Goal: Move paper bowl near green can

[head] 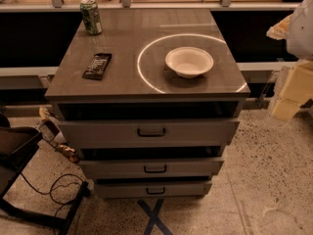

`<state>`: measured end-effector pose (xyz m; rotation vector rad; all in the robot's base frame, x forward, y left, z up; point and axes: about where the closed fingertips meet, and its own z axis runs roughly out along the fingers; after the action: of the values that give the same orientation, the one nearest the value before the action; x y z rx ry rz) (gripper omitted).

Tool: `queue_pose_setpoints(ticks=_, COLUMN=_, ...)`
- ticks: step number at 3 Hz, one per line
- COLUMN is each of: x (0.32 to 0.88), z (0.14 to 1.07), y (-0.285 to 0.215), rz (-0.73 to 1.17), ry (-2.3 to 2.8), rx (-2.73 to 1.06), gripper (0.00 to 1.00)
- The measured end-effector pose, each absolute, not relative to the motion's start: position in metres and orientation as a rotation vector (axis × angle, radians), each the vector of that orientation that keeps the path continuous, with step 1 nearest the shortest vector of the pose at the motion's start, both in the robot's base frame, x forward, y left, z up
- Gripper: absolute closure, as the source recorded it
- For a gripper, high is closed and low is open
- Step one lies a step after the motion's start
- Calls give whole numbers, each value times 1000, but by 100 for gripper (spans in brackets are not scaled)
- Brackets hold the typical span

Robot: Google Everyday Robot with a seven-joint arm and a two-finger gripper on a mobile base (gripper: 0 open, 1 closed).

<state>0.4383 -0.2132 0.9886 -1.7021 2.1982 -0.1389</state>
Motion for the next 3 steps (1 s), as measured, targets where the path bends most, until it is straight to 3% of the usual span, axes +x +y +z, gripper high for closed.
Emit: queue_pose_setpoints(ticks=3, x=478, z=975, y=-198, rz=-197, ry=2083, rx=-1704, gripper=0)
